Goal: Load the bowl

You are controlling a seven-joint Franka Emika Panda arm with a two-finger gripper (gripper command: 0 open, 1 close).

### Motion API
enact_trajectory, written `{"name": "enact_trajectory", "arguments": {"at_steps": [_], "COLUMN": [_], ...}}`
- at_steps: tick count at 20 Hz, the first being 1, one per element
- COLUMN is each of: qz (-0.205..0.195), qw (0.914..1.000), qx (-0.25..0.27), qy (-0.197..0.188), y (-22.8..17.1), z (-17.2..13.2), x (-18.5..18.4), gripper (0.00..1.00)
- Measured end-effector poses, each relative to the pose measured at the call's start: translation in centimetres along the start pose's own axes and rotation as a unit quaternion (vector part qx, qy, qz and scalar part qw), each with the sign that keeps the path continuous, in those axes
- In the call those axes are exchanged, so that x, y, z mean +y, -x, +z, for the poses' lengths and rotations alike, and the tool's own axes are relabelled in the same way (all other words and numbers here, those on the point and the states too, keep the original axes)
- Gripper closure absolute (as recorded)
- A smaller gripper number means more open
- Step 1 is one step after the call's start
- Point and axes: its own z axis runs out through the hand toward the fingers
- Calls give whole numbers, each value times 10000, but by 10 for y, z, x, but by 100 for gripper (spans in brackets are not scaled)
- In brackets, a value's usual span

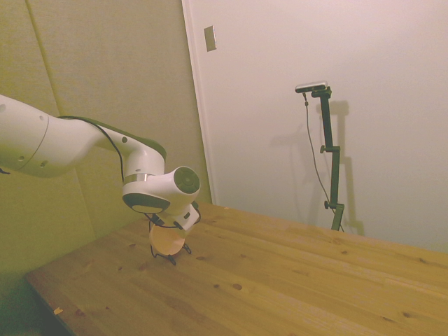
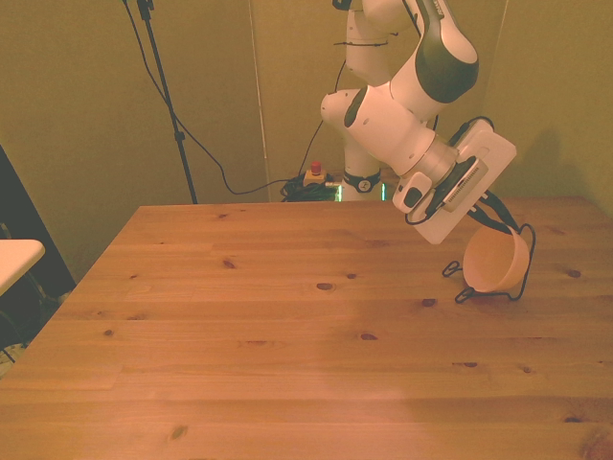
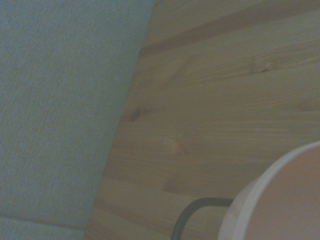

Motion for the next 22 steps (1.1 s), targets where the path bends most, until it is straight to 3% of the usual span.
{"name": "enact_trajectory", "arguments": {"at_steps": [9, 15, 22], "qz": [-1, -90, 110], "qw": [10000, 9997, 9943], "qx": [-14, 191, 648], "qy": [11, -88, 835], "y": [3, 15, 77], "z": [-3, -49, -112], "x": [8, 6, 38], "gripper": [0, 0, 0]}}
